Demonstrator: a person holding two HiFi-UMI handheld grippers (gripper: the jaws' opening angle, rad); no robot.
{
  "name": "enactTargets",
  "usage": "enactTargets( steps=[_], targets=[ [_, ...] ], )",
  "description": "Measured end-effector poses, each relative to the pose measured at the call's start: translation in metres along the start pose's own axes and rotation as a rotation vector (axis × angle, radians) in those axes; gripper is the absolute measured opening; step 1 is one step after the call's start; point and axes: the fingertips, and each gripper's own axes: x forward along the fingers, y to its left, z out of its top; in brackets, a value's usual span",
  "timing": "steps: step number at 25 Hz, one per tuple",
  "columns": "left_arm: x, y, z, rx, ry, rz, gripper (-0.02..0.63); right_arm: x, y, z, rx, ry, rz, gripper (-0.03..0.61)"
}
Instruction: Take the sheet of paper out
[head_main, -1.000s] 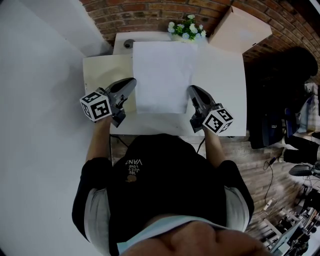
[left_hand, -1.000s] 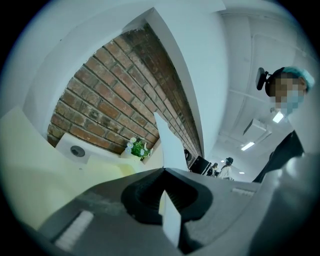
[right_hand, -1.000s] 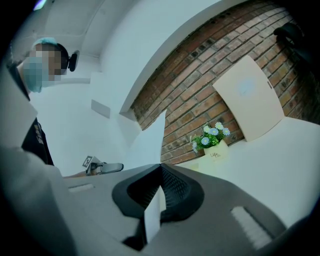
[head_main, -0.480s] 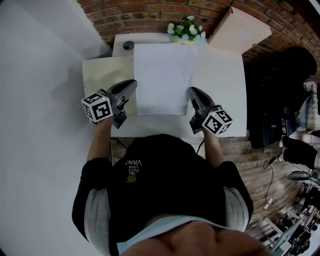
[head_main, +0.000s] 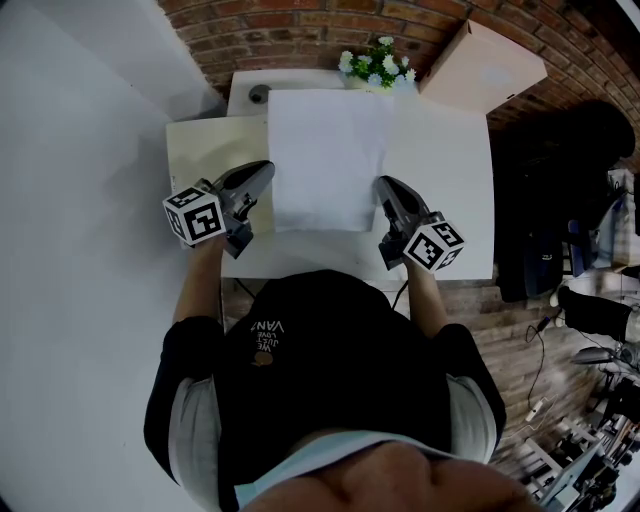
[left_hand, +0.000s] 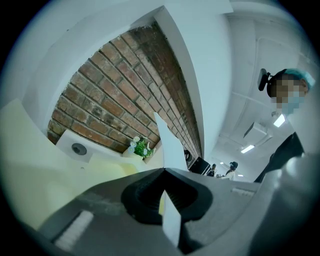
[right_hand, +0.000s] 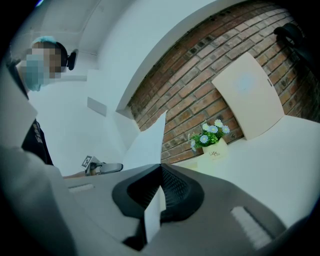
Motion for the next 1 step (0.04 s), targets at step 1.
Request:
enactTargets(
  steps=[1],
  targets=[
    [0.0003,0.0009,0.0007,0.000,-0.001,0.000,0.000,0.0011,-0.0004,0.0004,0.000,0.000,0.000,-0.002]
  ],
)
